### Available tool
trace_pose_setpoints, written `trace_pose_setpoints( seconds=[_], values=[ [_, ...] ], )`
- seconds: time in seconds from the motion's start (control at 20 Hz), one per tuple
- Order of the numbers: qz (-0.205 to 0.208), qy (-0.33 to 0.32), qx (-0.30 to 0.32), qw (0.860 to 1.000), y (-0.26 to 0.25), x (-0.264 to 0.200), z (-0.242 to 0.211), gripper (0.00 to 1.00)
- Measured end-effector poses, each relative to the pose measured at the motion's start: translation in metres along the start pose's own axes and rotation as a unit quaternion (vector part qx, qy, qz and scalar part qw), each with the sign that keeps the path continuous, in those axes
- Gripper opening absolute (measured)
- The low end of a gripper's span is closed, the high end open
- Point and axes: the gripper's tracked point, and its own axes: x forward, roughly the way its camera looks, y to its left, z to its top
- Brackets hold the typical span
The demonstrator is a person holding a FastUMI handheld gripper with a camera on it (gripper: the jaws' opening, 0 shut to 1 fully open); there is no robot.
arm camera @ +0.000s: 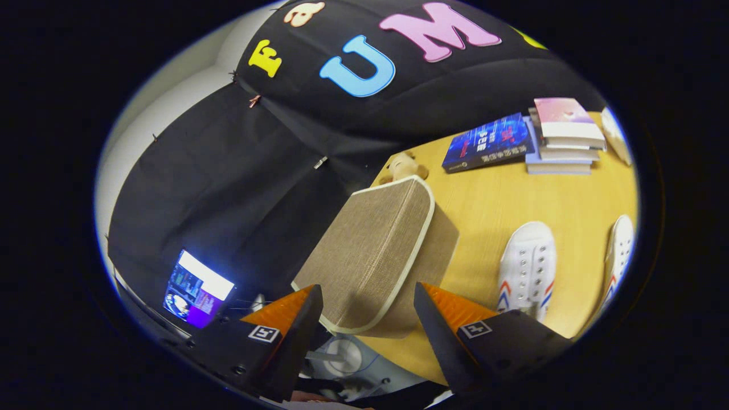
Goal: Open the storage box then place both shoes into the box .Put the left shoe in first, then the right shoe, with the right side of both shoes facing outward in a uniform manner.
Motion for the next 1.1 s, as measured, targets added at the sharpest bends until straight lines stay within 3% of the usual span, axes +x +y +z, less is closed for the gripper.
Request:
trace_pose_setpoints(
  seconds=[0.35, 0.5, 0.8, 1.1],
  values=[
    [0.062, 0.034, 0.106, 0.992, -0.019, 0.039, -0.01, 0.98],
    [0.103, 0.058, 0.165, 0.979, -0.016, 0.051, -0.01, 0.98],
    [0.141, 0.077, 0.21, 0.964, -0.014, 0.071, -0.009, 0.96],
    [0.195, 0.082, 0.27, 0.939, 0.009, 0.044, 0.011, 0.96]
  ],
)
